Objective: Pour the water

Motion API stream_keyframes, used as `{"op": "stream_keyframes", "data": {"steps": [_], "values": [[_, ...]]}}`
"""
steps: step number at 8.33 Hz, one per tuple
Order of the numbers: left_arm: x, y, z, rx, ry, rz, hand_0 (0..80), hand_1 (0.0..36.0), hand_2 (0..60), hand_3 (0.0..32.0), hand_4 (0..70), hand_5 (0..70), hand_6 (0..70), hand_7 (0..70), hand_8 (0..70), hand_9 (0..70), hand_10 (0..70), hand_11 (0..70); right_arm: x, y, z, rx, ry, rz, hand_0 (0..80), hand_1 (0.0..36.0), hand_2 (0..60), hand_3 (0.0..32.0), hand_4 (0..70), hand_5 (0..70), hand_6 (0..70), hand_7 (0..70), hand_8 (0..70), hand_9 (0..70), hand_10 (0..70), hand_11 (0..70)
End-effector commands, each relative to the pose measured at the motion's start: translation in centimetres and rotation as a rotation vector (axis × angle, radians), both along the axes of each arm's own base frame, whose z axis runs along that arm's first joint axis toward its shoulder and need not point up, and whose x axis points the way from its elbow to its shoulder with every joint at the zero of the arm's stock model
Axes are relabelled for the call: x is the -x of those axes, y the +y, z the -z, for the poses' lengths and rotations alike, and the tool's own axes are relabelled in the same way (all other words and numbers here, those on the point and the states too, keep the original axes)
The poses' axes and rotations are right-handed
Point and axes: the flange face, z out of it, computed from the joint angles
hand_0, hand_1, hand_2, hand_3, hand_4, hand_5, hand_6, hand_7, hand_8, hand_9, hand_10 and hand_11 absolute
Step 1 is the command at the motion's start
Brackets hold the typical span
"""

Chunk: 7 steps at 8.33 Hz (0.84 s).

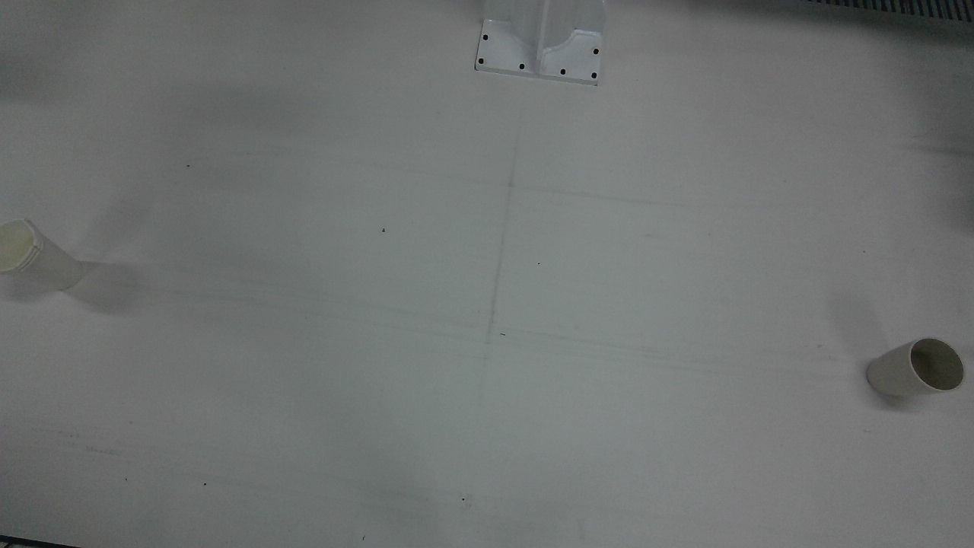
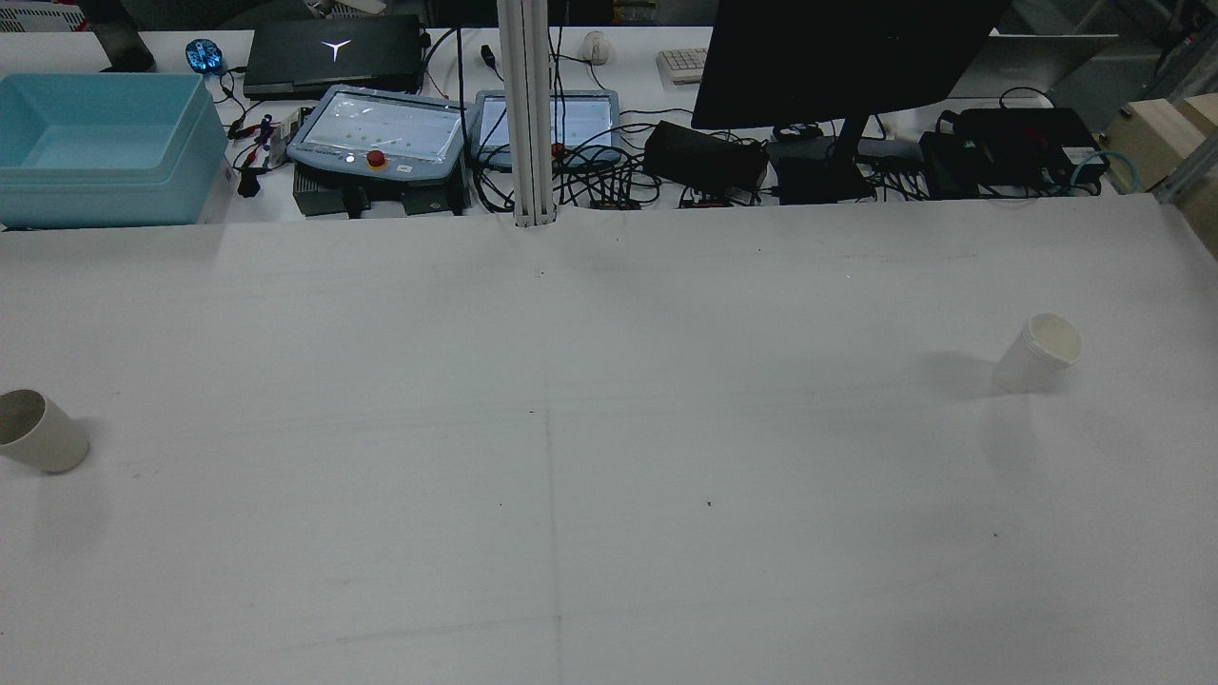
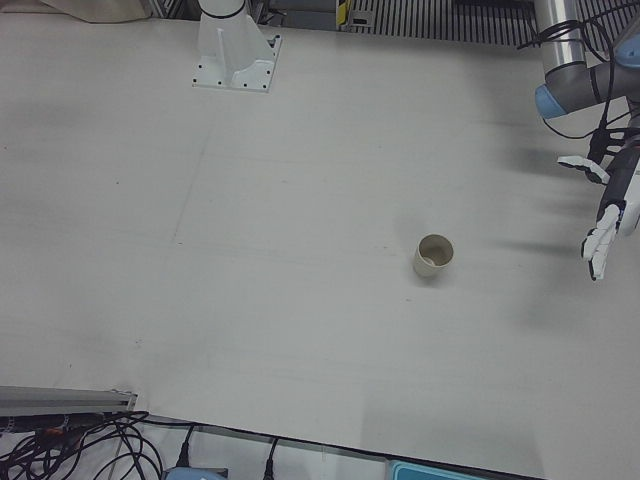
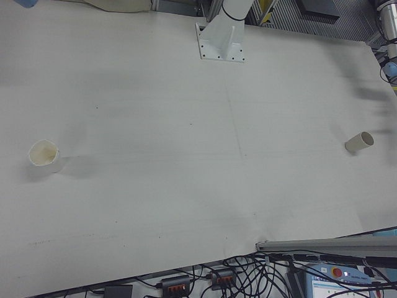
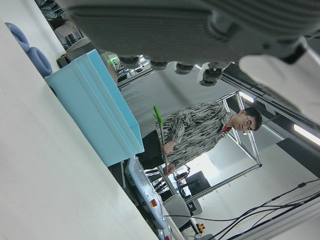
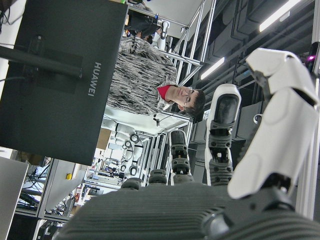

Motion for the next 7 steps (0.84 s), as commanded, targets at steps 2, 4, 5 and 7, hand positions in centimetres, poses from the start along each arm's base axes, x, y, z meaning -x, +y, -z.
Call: {"op": "stream_keyframes", "data": {"steps": [2,4,5,7], "values": [[-4.3,-0.5,-1.5,-0.058,-0.185,-0.075,17.4,3.3,20.5,3.0,12.3,0.0,1.4,3.1,0.0,0.0,0.0,0.0,5.2,-1.6,1.0,-0.009,0.033,0.082,47.3,15.1,31.8,0.0,47.8,41.3,15.8,22.6,2.1,3.1,0.0,0.0],[-7.2,-3.5,-0.2,-0.081,-0.243,-0.106,49.9,20.4,24.7,2.6,7.5,0.0,2.1,5.2,0.0,0.0,0.0,1.2,7.0,-2.4,1.4,-0.015,0.022,0.088,47.1,14.9,31.7,0.0,48.3,42.0,15.7,22.6,2.1,3.1,0.0,0.0],[-8.2,-4.6,0.4,-0.079,-0.244,-0.121,56.9,26.8,21.2,3.8,4.9,0.0,1.4,4.9,0.0,0.0,0.0,0.8,7.6,-3.0,1.8,-0.025,0.021,0.097,47.1,14.9,31.3,0.0,47.6,41.6,15.5,22.0,2.1,3.0,0.0,0.0],[-9.5,-4.7,0.3,-0.081,-0.261,-0.146,61.2,30.5,21.1,3.2,3.9,0.0,1.2,5.0,0.1,0.0,0.0,1.3,8.7,-3.4,2.6,-0.022,0.015,0.098,47.1,14.6,32.4,0.0,53.6,42.6,16.9,24.4,2.3,3.4,0.0,0.0]]}}
